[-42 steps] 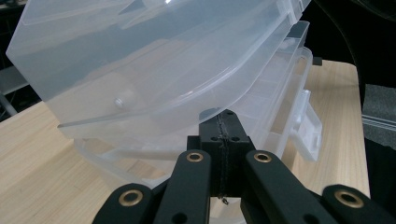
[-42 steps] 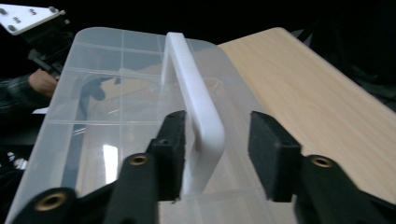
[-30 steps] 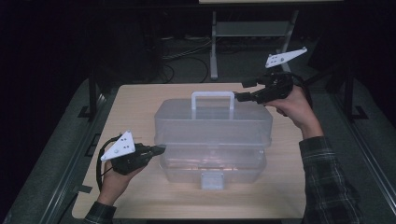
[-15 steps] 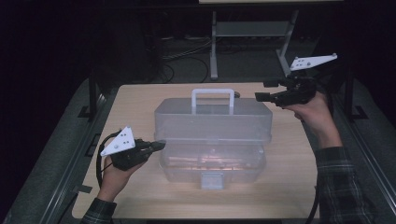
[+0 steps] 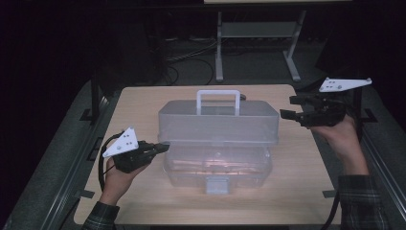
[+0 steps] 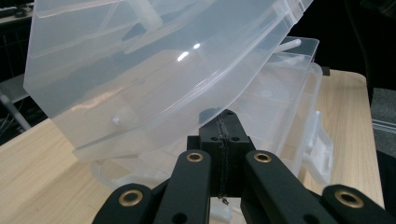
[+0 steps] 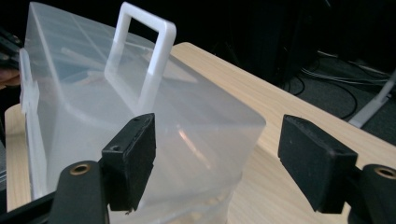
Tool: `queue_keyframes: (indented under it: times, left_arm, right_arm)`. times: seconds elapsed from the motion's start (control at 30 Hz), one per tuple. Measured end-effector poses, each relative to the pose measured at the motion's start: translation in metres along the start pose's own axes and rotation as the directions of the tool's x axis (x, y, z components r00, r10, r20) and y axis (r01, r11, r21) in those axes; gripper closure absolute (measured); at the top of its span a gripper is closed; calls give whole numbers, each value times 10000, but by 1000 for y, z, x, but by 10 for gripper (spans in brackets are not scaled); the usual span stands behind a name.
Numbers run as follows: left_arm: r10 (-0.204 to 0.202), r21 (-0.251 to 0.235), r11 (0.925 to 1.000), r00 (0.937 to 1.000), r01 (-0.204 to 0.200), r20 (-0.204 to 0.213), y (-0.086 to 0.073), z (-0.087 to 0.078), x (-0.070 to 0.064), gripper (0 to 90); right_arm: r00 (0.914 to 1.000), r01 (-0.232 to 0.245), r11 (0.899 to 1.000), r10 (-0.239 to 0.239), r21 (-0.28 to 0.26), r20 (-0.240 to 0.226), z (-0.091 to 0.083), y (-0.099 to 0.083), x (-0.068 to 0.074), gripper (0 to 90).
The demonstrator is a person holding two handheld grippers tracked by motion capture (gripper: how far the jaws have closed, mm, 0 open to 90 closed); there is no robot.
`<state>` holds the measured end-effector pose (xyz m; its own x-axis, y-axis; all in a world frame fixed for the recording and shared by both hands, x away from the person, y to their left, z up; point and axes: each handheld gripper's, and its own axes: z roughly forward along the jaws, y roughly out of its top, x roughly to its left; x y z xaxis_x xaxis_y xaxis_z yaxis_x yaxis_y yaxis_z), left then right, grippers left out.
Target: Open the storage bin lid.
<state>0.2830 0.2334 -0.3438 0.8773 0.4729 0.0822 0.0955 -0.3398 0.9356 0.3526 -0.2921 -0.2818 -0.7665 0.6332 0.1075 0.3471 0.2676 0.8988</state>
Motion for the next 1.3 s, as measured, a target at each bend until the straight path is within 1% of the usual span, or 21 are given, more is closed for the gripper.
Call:
queue_keyframes:
  times: [0.07, 0.1, 0.13, 0.17, 0.23, 0.3, 0.4, 0.43, 0.47, 0.5, 0.53, 0.63, 0.67, 0.7, 0.73, 0.8, 0.97, 1.3]
  left_arm:
    - [3, 19, 10000, 10000, -3, -15, 1, 0, 0, 899]
    - [-5, 11, 10000, 10000, 5, -16, 1, 0, 1, 899]
    - [-5, 11, 10000, 10000, 5, -16, 1, 0, 1, 898]
    - [-19, 4, 10000, 10000, 19, -21, 1, 0, 1, 899]
    - [6, 14, 10000, 10000, -6, -25, 2, 0, 1, 899]
    - [-1, 24, 10000, 10000, 1, -14, 2, 0, 1, 899]
    - [-14, 18, 10000, 10000, 14, 1, 2, -1, 1, 899]
    - [-12, 17, 10000, 10000, 12, 5, 2, -1, 1, 899]
    - [-12, 17, 10000, 10000, 12, 5, 2, -1, 1, 899]
    - [-19, 16, 10000, 10000, 19, -5, 2, -1, 1, 899]
    - [-7, 23, 10000, 10000, 8, -19, 2, -1, 1, 898]
    - [-6, 29, 10000, 10000, 6, -21, 3, -1, 1, 899]
    - [-18, 38, 10000, 10000, 18, -10, 3, -1, 1, 899]
    - [-3, 39, 10000, 10000, 3, -23, 3, -1, 1, 898]
    - [-3, 39, 10000, 10000, 3, -23, 3, -1, 1, 899]
    - [-24, 52, 10000, 10000, 24, -4, 3, -1, 2, 899]
    - [-62, -7, 10000, 10000, 62, 2, 5, -1, 4, 899]
    - [-73, -29, 10000, 10000, 73, 16, 9, -1, 6, 898]
  right_arm:
    - [10000, -87, 10000, 87, 21, 24, -1, -4, 1, 296]
    - [9999, -111, 9999, 111, 83, 35, -3, -11, 4, 323]
    - [9999, -111, 9999, 111, 83, 35, -3, -11, 4, 323]
    - [10000, -98, 9999, 98, 94, 14, -6, -19, 7, 410]
    - [9999, -118, 9999, 118, -15, -84, -9, -27, 10, 478]
    - [9997, -174, 9998, 174, 31, -149, -11, -35, 15, 570]
    - [9997, -171, 9998, 173, 106, -159, -13, -50, 23, 749]
    - [9994, -196, 9997, 200, 135, -291, -13, -55, 26, 801]
    - [9994, -196, 9997, 200, 135, -291, -13, -55, 26, 801]
    - [9984, -154, 9994, 171, 326, -546, -11, -64, 32, 877]
    - [9978, -129, 9993, 152, 364, -652, -10, -67, 34, 896]
    - [9944, -195, 9988, 239, 445, -1027, -5, -73, 41, 899]
    - [9941, -118, 9984, 176, 546, -1074, -3, -73, 44, 899]
    - [9930, -93, 9984, 158, 555, -1172, -2, -73, 46, 899]
    - [9930, -93, 9984, 158, 555, -1172, -2, -73, 46, 899]
    - [9911, 47, 9987, 20, 499, -1332, 1, -71, 51, 899]
    - [9895, 107, 9990, -42, 445, -1448, 5, -67, 53, 899]
    - [9888, 183, 9991, -123, 391, -1486, 4, -62, 53, 898]
